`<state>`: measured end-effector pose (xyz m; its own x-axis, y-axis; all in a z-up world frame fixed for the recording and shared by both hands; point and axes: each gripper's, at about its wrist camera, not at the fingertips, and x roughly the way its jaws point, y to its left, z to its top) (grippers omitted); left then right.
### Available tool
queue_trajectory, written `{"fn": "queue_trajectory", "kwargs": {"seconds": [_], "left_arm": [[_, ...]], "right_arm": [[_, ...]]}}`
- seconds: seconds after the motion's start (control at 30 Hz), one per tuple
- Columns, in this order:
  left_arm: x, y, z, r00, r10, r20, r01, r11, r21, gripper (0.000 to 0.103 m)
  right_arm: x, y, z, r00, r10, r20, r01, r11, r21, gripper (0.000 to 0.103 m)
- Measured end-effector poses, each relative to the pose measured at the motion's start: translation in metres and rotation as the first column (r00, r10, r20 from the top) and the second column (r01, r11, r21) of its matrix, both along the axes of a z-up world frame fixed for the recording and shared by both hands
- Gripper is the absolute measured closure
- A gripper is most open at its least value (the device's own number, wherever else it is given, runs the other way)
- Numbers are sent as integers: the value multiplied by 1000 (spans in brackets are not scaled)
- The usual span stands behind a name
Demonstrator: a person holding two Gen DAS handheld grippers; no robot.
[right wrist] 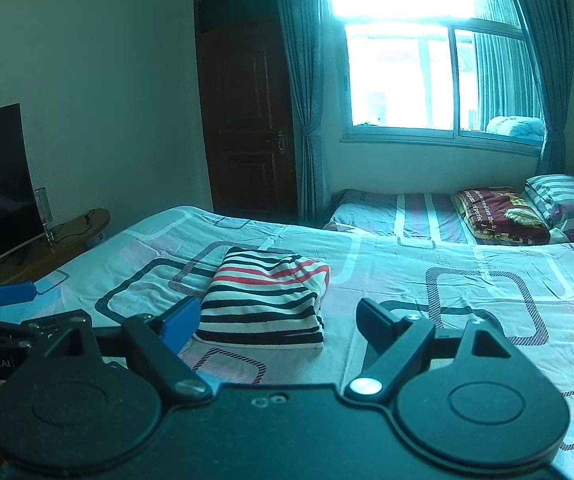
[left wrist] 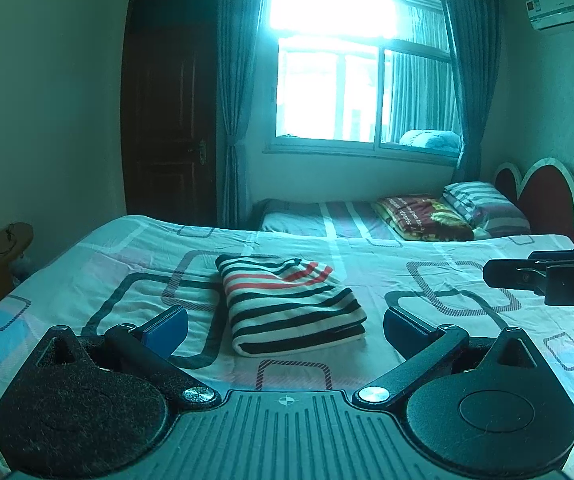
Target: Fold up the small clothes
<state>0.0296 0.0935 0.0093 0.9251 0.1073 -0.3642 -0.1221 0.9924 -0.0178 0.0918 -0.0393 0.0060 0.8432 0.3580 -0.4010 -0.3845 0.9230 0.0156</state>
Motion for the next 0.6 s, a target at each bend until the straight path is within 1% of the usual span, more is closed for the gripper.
{"fn": "queue_trajectory", "kwargs": {"seconds": [0.47, 0.6], "left_arm": [[-1, -2, 3, 1000, 9, 3, -9, 1000, 10, 0], [-2, -3, 3, 1000, 12, 0, -12, 999, 29, 0]], "right_arm": [[1, 1, -1, 1000, 3, 0, -3, 1000, 1, 18], [1, 2, -2, 1000, 4, 5, -4, 1000, -3, 18]]}}
